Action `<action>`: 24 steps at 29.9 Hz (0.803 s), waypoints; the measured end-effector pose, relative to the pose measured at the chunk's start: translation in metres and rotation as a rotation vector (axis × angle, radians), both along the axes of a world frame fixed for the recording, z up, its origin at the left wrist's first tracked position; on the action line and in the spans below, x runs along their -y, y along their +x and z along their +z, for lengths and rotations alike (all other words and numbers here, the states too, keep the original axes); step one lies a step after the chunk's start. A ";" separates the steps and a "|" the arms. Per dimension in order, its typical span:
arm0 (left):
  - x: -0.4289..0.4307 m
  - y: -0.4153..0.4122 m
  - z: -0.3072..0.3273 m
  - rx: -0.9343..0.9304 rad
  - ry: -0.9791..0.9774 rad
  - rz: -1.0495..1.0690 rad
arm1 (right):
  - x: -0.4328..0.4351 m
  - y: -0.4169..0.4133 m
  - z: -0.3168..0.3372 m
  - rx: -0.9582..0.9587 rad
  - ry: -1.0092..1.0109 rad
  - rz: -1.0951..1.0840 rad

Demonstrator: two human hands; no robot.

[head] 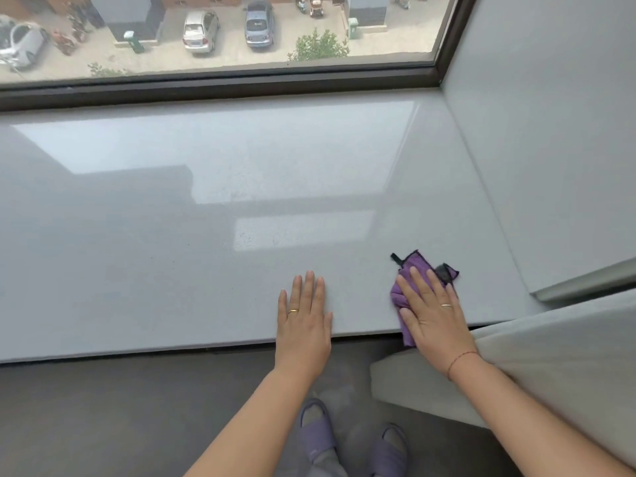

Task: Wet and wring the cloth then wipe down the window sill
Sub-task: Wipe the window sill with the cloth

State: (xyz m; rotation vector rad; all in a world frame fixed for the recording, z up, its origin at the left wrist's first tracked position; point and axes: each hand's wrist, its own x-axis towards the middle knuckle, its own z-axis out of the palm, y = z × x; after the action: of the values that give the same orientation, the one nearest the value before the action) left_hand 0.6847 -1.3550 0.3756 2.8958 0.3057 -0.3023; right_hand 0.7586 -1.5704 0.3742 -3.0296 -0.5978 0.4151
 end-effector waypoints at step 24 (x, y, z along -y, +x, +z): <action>0.075 0.047 -0.016 0.024 -0.065 -0.213 | 0.069 0.062 -0.002 -0.036 0.033 -0.430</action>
State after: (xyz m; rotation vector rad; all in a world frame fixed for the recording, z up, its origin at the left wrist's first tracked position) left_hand 0.7318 -1.4299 0.3600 2.8678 -0.0176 -0.3049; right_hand 0.8208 -1.6394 0.3721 -2.9897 0.0544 0.4290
